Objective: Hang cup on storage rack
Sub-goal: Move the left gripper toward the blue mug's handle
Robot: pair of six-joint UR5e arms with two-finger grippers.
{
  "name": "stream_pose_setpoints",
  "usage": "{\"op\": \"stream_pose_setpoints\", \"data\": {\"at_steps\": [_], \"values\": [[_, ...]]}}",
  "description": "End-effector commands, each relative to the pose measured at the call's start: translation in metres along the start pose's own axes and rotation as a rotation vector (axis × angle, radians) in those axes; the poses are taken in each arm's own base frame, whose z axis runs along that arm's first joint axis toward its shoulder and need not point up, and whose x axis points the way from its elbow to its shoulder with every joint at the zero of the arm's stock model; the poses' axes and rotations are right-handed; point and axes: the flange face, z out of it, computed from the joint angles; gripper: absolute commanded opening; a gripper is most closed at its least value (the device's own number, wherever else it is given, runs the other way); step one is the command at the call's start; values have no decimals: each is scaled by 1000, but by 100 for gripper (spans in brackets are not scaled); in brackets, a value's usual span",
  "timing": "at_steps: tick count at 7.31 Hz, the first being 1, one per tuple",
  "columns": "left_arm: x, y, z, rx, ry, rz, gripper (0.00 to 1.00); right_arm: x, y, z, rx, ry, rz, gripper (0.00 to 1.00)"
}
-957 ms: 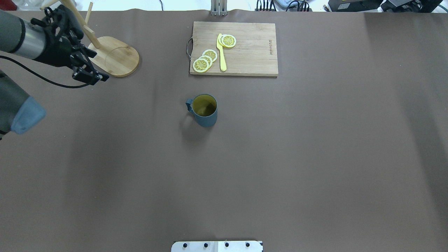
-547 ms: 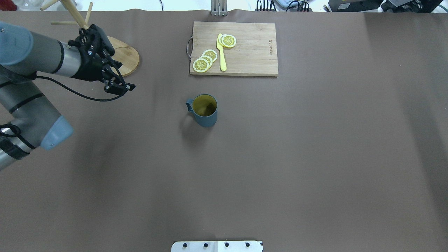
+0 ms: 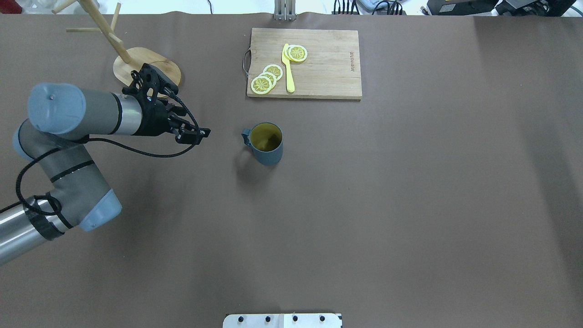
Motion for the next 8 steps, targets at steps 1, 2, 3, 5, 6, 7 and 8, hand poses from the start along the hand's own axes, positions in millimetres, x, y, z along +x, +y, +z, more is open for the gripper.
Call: {"op": "stream_pose_setpoints", "data": {"at_steps": [1,2,3,5,6,7,8], "values": [[58,51,31,145,-40,-24,92,0,0,0,1,-1,-1,100],[56,59,36,179,-78,-16,92,1,0,0,-1,3,0,100],[50,62,40,211,-134,-14,89,1,1,1,-2,3,1,100],[49,60,44,231,-161,-16,87,2,3,2,-4,3,3,100],[55,51,54,248,-169,-20,84,2,3,2,-4,3,5,100],[55,51,70,244,-192,-22,82,2,4,3,-5,3,6,100],[57,49,76,245,-198,-20,77,2,4,3,-5,1,7,100]]}}
